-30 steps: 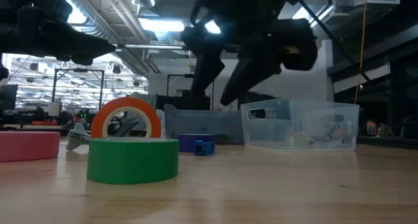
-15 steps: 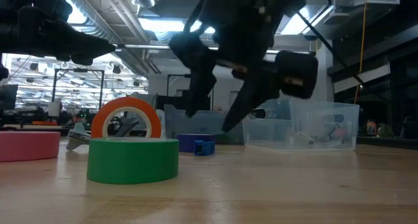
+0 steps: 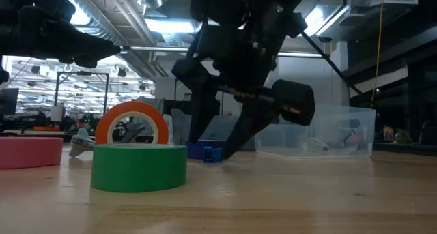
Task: Pick and place Stapler, Stapler remover, tape
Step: Put the blue stapler into the black bin
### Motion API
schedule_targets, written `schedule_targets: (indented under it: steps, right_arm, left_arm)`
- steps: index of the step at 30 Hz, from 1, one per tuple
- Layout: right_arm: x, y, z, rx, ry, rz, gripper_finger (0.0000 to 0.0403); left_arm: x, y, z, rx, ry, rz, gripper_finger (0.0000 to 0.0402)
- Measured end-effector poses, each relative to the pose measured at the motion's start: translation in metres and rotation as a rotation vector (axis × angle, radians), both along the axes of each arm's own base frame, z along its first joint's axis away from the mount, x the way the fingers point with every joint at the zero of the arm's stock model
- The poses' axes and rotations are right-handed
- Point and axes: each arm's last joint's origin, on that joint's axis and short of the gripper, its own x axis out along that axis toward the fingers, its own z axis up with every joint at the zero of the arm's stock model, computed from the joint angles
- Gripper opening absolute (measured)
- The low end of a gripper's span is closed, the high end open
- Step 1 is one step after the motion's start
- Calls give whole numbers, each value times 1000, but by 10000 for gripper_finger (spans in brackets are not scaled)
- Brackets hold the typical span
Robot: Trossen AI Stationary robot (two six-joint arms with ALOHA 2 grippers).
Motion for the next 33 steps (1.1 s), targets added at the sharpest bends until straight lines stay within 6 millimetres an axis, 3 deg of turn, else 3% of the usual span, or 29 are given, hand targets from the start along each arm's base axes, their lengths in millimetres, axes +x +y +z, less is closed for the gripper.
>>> schedule_targets:
  steps: [11,25,33]
  right_arm:
    - [3,-26,0,24,16,-58,160]
    - [7,-26,-19,89,62,-59,141]
    - [7,-25,-18,129,84,-132,58]
  left_arm:
    - [0,0,0,0,-1,0,169]
    - [0,0,0,0,-1,0,169]
    - [0,0,0,0,-1,0,169]
